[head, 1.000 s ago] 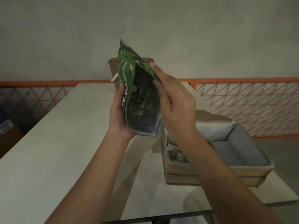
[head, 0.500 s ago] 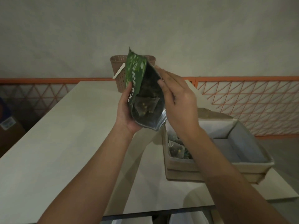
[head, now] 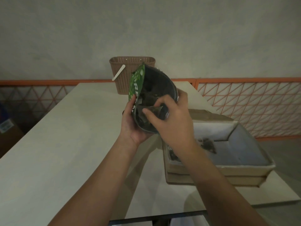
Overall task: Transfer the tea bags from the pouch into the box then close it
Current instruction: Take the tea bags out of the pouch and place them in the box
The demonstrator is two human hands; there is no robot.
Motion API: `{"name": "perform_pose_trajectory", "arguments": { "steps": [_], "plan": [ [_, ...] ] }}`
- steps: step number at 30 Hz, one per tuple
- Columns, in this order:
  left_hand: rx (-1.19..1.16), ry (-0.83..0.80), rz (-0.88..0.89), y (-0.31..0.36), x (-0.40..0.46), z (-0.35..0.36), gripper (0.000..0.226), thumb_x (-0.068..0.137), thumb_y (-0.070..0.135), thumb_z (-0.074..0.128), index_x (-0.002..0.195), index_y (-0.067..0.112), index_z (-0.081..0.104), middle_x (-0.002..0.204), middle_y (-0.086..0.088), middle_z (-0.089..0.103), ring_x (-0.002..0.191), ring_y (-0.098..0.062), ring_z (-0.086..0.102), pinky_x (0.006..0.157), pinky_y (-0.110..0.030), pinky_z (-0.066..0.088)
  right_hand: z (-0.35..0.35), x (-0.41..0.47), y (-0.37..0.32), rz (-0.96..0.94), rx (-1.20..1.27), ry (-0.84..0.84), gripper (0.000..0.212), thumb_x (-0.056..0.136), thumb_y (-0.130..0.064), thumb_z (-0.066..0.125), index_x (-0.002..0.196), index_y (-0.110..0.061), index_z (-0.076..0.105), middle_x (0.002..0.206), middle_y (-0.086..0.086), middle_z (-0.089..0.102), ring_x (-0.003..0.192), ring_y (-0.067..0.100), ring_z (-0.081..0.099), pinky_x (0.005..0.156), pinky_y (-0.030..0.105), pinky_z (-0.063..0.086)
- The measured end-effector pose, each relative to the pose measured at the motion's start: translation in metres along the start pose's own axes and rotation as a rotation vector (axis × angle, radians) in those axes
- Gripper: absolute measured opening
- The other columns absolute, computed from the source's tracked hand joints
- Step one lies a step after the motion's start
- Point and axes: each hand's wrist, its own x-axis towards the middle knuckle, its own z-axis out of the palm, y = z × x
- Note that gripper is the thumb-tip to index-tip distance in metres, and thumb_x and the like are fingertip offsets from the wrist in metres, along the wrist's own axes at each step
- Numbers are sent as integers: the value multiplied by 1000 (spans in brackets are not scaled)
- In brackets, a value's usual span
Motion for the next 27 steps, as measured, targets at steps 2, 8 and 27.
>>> {"name": "perform_pose_trajectory", "arguments": {
  "steps": [2,8,27],
  "plan": [
    [-32,17,14,-3,-2,0,59,96,61,51,122,13,73,128,-16,69,111,-34,68,91,-43,60,3,-2,-2,55,-152,-72,48,70,-62,74,107,-32,65,134,0,39,120,18,49,83,34,57],
    [4,39,47,-6,-5,8,59,96,61,51,129,15,69,123,-12,71,107,-29,70,87,-37,60,8,-5,-6,37,-433,-130,26,80,-50,69,103,-38,69,132,-1,39,116,21,42,78,39,56],
    [-37,-30,-21,-9,-6,10,61,94,63,52,120,12,75,122,-17,72,98,-37,73,82,-45,61,-75,0,11,241,641,267,12,92,-4,61,85,-11,53,90,32,60,75,44,61,66,35,57]
  ]
}}
